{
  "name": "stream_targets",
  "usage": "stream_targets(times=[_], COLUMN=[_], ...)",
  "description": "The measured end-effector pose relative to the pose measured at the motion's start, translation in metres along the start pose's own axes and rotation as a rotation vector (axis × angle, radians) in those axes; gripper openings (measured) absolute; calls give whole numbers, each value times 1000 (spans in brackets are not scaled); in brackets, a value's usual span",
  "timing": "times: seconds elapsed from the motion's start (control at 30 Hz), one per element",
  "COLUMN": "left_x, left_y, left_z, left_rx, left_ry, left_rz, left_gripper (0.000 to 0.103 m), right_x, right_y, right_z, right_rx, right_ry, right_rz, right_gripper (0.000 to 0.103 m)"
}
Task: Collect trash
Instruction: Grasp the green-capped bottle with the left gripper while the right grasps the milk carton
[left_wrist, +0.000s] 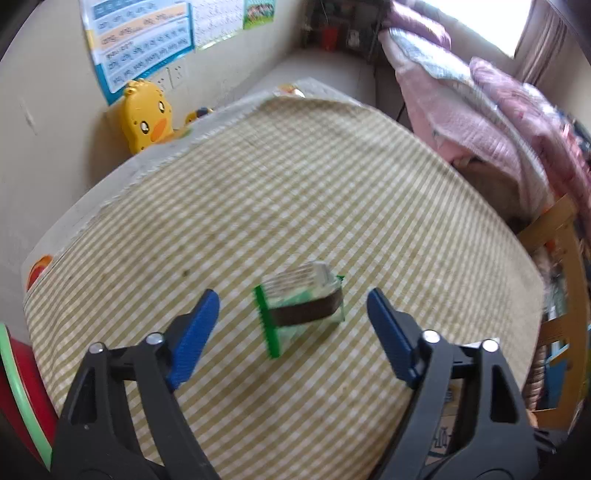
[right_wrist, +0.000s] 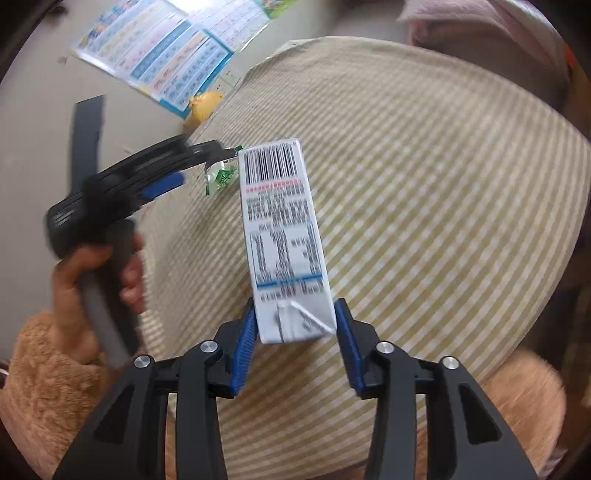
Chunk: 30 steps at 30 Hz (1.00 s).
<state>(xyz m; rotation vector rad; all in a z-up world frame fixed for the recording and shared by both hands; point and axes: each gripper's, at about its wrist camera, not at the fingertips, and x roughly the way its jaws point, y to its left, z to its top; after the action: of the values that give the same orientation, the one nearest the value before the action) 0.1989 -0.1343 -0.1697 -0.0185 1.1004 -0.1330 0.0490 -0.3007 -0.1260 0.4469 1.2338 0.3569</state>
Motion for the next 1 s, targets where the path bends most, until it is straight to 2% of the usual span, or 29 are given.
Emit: stream_targets(times=[0.07,0.13,0.23,0.4,0.63,0.77,1.0], left_x=[15,19,11,-20,-74,-101,-131], left_y=[-5,-4,-4,-3,15,27,46], left_z=[3,2,-4,-20,-50,-70,-88], left_rx=[10,-8,3,17,6,-8,-21], left_ry=[58,80,65,7,-59,-94,-145], left_rz=[14,13,21,17,8,14,44], left_gripper=[45,30,23,22,22,22,22], right_x=[-10,-19,-25,-6,20,35,49], right_y=[5,4,2,11,47,53,57], right_z=[0,0,0,10,27,28,24], right_rx=[-15,-22,-18,-13,-125,-116,-132], right_ry=[-20,-50,-72,-73,-113,-115,-105], right_rz=[-9,-18,-19,-28,-173,-176,-242], right_gripper=[51,59,66,67,68,68,67])
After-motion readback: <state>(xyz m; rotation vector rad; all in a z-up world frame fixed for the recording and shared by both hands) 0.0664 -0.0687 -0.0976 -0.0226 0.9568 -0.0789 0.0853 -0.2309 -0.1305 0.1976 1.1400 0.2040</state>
